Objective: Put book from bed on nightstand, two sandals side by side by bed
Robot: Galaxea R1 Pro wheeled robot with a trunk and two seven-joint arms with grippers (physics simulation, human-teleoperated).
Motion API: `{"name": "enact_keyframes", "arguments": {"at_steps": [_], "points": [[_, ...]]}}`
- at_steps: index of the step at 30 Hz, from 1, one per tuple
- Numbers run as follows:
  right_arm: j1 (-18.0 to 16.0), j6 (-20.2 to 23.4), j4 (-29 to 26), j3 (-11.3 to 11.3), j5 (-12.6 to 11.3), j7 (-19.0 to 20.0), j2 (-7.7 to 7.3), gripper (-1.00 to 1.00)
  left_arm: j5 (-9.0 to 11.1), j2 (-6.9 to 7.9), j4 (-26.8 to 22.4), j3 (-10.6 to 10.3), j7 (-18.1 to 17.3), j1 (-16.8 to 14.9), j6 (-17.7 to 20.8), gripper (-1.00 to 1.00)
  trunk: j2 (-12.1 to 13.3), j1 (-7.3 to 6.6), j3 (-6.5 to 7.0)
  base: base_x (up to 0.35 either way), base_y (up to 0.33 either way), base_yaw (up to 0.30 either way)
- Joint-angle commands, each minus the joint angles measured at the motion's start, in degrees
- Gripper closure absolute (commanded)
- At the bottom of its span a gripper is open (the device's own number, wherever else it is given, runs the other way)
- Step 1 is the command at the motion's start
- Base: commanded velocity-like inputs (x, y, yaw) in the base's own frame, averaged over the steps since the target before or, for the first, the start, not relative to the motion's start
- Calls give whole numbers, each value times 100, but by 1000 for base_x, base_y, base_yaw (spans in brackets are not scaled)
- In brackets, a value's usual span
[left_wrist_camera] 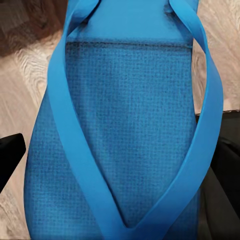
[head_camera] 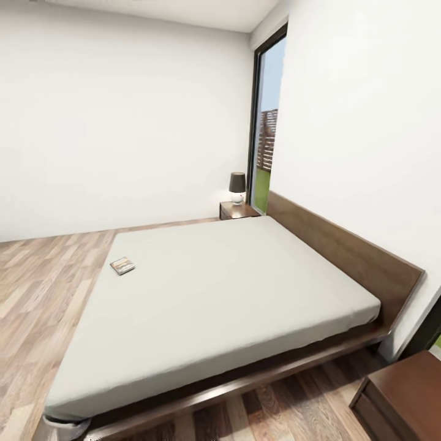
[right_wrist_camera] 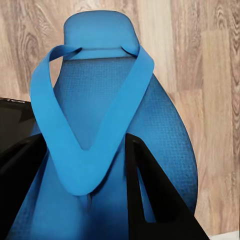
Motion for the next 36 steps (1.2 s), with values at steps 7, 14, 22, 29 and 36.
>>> {"name": "enact_keyframes", "arguments": {"at_steps": [7,14,22,29,36], "points": [[-4,-11,7,16,50,-42,1,100,38,-1,7,-50,28,-6,-21,100,-7,1,-9,-66,0,293],[-4,-11,7,16,50,-42,1,100,38,-1,4,-50,28,-6,-20,100,-7,1,-9,-14,0,293],[-4,-11,7,16,48,-42,3,100,38,-1,3,-50,28,-6,-24,100,-7,1,-9,-1,0,293],[-4,-11,7,16,47,-42,3,100,38,-1,6,-50,28,-6,-23,100,-7,1,-9,0,0,293],[-4,-11,7,16,52,-42,4,100,38,-1,2,-52,28,-6,-22,100,-7,1,-9,0,0,293]]}}
